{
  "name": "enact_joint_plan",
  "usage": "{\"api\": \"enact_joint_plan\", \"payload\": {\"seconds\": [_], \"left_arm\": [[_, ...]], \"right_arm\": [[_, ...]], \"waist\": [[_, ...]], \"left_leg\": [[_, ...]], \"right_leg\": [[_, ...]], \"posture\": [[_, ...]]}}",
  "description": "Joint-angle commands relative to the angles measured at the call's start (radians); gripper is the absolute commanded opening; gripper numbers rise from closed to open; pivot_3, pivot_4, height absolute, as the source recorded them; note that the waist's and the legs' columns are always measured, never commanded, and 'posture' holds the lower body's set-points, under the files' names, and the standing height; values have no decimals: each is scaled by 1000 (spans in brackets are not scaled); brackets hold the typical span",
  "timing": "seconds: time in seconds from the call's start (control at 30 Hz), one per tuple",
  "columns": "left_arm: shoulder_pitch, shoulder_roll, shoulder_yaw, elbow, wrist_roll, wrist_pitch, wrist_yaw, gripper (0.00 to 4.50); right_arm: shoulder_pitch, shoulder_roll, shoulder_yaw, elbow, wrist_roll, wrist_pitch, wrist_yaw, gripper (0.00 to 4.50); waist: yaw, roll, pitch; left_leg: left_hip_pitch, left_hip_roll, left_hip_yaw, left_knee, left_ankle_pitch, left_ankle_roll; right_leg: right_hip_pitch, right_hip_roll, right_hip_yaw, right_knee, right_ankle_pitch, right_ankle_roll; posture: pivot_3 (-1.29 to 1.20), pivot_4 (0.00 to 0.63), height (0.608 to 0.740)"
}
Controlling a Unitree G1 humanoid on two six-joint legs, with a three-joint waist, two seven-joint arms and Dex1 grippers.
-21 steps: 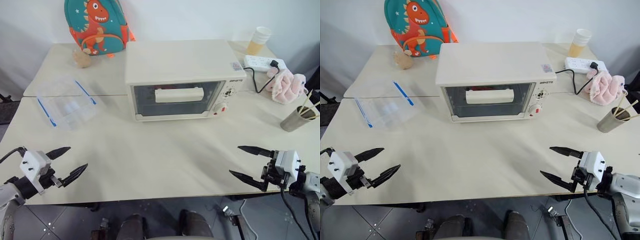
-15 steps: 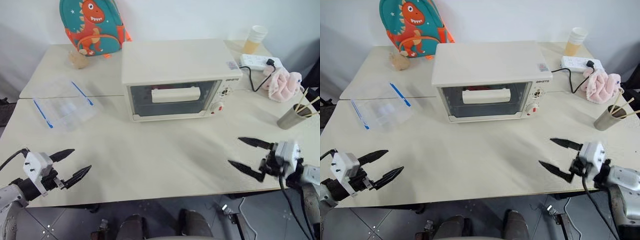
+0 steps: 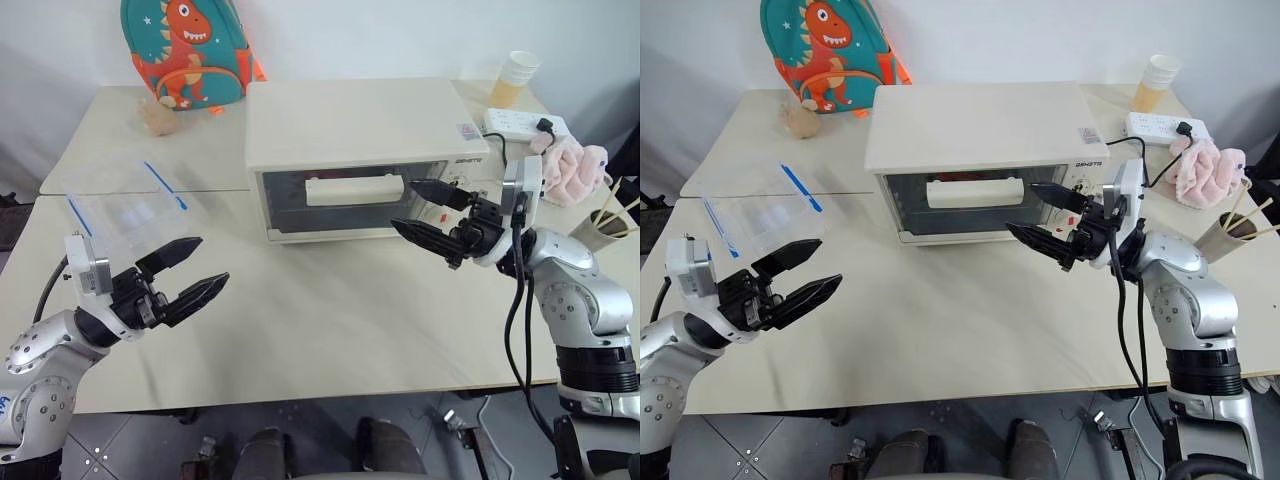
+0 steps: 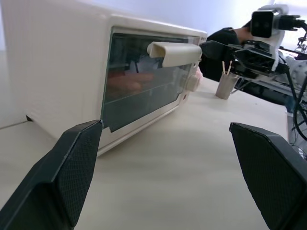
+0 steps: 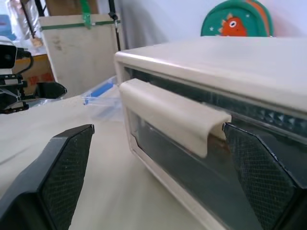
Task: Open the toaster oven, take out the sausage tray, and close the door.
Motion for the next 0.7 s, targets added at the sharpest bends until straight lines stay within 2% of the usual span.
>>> {"api": "enact_joint_plan", "payload": {"seconds": [0.03,0.4,0.7], "left_arm": [[-2,-7,5,-21,8,-11,5,4500],[20,-35,16,11,43,-50,-8,4500],[-4,5,45,60,20,-22,-43,4500]], "right_arm": [[-26,14,13,12,-22,-10,26,4478],[-50,37,37,-20,-23,-6,114,4478],[160,-66,118,-172,-155,-185,320,4478]], "waist": [[1,0,0],[0,0,0],[-2,0,0]], "left_leg": [[0,0,0,0,0,0],[0,1,2,0,0,0],[-1,2,4,-1,0,-1]], "right_leg": [[0,0,0,0,0,0],[0,1,0,-1,0,0],[-3,2,1,-2,0,0]], "posture": [[0,150,740],[0,150,740],[0,150,740]]}}
